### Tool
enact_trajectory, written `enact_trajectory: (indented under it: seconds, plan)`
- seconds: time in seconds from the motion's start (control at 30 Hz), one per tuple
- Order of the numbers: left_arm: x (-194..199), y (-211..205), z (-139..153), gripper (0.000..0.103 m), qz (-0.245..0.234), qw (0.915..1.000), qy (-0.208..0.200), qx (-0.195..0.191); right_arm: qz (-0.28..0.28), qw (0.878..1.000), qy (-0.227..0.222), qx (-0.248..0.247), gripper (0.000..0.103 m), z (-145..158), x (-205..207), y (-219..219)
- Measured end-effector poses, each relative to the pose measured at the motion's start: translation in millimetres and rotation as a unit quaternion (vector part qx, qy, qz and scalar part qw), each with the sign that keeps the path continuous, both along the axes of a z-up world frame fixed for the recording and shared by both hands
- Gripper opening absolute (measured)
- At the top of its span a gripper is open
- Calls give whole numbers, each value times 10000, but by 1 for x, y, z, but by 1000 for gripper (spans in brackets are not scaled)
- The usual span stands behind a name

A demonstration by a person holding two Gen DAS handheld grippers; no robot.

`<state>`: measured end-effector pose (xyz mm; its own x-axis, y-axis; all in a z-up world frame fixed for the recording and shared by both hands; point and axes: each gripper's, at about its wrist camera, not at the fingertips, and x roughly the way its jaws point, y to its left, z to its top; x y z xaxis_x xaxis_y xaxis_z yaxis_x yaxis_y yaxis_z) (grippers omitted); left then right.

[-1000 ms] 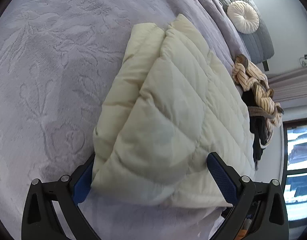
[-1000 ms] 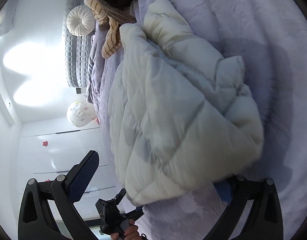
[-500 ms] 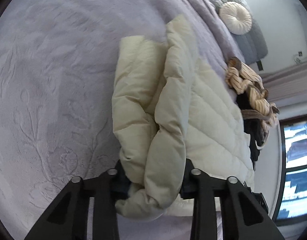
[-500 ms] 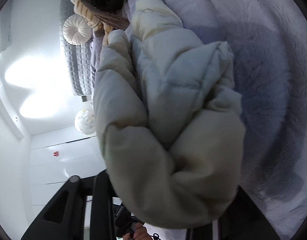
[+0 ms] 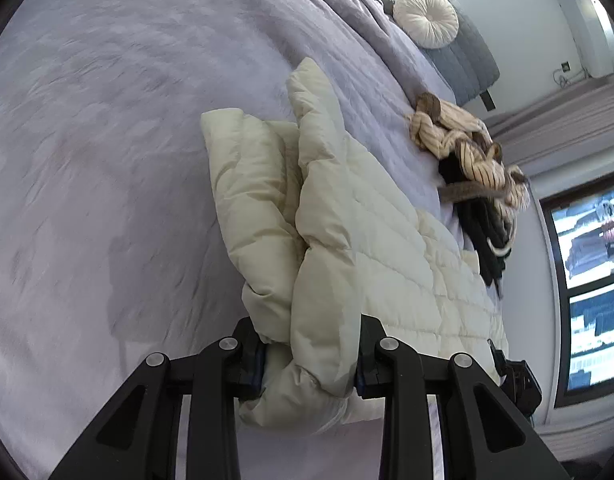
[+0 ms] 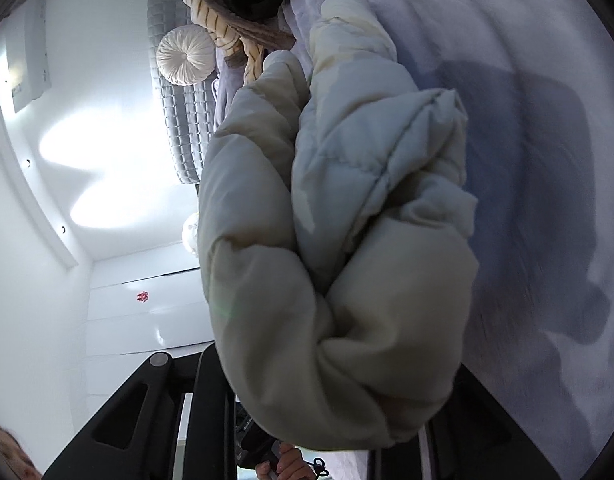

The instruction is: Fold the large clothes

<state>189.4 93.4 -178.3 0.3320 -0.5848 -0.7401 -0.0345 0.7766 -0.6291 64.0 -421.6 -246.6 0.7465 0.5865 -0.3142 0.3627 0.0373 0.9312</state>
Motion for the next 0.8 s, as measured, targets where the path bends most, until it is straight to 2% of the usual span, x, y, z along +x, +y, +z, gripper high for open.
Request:
enact_trajectory:
  seconds: [0.27,0.37,0.5,0.6,0.67,0.7,0.77,0.8]
  plan:
    - [-62,18,-6,33,-189,9994,251,131,-188,9994,212,213,26,-10,-53,18]
    - [-77,20,-17,33,-312,9983,382,324,-196,9991,360,89,26,-12,-67,22]
    - [-87,21,-31,33,-363,9962,623,487,-222,9976,651,31,26,-21,-59,22]
    - [-88,17,-29,34,-429,9948,672,637,-165,9964,825,-99,31,-17,-51,18]
    - [-88,14,-23,45,-479,9926,684,876,-43,9953,943,-236,35,-9,-47,14]
    - [-88,13,-19,55,-475,9915,669,1013,27,9943,1012,-340,38,-3,-45,13]
    - [-90,14,-10,59,-518,9896,603,1199,101,9925,1098,-533,56,6,-43,10]
    - [-92,15,-7,59,-575,9885,605,1263,125,9915,1137,-619,59,12,-43,8]
